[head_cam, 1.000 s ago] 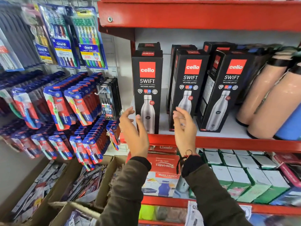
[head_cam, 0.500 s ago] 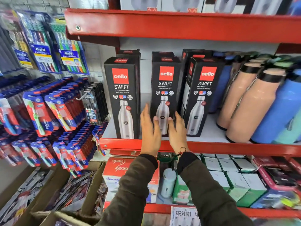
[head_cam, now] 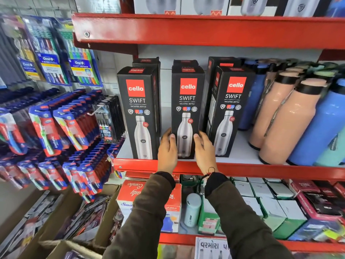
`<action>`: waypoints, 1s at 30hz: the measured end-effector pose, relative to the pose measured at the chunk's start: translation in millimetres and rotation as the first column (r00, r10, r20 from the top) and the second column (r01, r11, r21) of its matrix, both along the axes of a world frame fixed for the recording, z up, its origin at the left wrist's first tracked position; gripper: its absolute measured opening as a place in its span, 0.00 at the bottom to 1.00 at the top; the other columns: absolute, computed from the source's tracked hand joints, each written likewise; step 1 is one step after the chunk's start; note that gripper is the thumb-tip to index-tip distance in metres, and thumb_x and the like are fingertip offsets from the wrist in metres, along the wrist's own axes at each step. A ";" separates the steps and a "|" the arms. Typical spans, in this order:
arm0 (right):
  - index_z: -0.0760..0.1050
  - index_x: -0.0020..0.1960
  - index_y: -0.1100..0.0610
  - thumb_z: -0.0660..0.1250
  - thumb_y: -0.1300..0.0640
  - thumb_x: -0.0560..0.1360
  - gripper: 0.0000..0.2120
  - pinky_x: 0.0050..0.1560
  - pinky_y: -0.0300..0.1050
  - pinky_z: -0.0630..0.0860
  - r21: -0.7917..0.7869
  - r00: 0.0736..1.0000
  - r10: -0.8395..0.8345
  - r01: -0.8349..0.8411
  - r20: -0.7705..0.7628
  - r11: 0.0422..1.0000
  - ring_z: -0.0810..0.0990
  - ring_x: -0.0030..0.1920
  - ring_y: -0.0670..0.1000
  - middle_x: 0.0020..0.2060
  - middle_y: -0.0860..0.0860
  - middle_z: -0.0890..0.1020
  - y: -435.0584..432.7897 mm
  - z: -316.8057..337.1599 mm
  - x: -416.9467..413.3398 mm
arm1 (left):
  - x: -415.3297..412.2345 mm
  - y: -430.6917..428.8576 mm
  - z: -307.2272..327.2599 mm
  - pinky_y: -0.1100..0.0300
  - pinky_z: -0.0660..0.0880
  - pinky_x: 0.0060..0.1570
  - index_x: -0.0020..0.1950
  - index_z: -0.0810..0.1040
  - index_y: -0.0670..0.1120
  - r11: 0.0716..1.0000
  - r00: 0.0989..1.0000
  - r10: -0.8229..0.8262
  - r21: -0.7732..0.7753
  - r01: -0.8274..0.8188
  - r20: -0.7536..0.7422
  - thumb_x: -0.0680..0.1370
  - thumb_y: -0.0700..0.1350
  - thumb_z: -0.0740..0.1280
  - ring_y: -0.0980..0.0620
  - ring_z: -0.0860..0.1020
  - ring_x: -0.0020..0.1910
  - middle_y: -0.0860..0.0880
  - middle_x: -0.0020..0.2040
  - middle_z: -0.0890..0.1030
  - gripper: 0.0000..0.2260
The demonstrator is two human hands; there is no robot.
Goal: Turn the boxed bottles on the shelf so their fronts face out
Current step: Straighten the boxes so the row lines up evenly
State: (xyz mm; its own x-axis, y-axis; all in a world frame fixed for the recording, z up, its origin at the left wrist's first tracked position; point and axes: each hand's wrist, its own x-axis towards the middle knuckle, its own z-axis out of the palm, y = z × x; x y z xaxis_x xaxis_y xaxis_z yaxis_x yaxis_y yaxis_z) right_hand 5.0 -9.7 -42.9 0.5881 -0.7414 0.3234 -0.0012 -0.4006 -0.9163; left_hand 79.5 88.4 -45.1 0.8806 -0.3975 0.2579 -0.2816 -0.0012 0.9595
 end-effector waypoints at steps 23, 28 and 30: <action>0.72 0.71 0.53 0.60 0.49 0.83 0.18 0.47 0.19 0.67 -0.027 1.000 0.012 -0.012 0.012 1.000 0.79 0.56 0.38 0.62 0.51 0.81 14.4 -2.7 -30.9 | -34.1 23.4 -3.5 0.56 0.70 0.71 0.73 0.71 0.45 0.987 0.992 0.098 -0.133 -0.088 0.074 0.86 0.43 0.59 0.51 0.74 0.71 0.50 0.69 0.75 0.16; 0.71 0.70 0.52 0.62 0.53 0.83 0.16 0.57 0.36 0.77 -0.017 0.987 -0.056 0.059 0.149 0.998 0.80 0.55 0.39 0.60 0.49 0.81 5.2 -6.0 -53.0 | -61.1 12.2 -13.0 0.40 0.70 0.71 0.75 0.70 0.47 0.929 0.928 0.285 -0.309 -0.204 0.242 0.84 0.40 0.60 0.49 0.71 0.72 0.51 0.70 0.72 0.18; 0.73 0.68 0.52 0.62 0.55 0.82 0.15 0.57 0.32 0.74 -0.027 0.968 -0.116 0.125 0.221 0.992 0.79 0.56 0.38 0.59 0.50 0.82 -6.4 -3.7 -63.1 | -70.5 2.4 -11.6 0.41 0.69 0.72 0.74 0.70 0.47 0.929 0.892 0.306 -0.309 -0.204 0.332 0.84 0.41 0.59 0.48 0.71 0.72 0.52 0.69 0.72 0.18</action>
State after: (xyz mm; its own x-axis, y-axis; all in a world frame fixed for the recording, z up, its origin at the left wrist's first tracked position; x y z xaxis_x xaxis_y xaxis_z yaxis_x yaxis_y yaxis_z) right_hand -58.1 -16.0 -46.6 0.4070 -0.7864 0.4646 0.1463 -0.4460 -0.8830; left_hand 8.9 90.7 -56.7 0.7629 -0.0459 0.6449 -0.6375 0.1129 0.7621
